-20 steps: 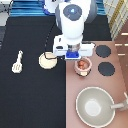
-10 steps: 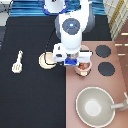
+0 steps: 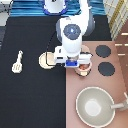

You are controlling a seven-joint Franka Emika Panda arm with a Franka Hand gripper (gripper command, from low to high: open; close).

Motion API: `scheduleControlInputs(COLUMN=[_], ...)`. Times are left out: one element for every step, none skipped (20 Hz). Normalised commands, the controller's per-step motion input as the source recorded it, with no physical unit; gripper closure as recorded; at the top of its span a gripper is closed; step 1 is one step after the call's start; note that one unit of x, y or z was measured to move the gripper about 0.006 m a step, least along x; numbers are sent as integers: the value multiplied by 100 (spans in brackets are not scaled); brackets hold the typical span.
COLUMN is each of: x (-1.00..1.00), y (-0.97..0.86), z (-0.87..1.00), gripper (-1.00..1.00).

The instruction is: Take the lid off the pot, put the pot on the plate, and use the tool to push the pot to the front of the table.

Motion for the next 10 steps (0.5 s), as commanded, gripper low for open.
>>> scheduleControlInputs(x=[10, 11, 13, 13, 14, 14, 16, 19, 17, 18], y=[51, 49, 48, 45, 43, 39, 34, 29, 25, 19], z=[5, 7, 11, 12, 14, 12, 12, 13, 11, 9], gripper=[100, 100, 100, 100, 100, 100, 100, 100, 100, 100])
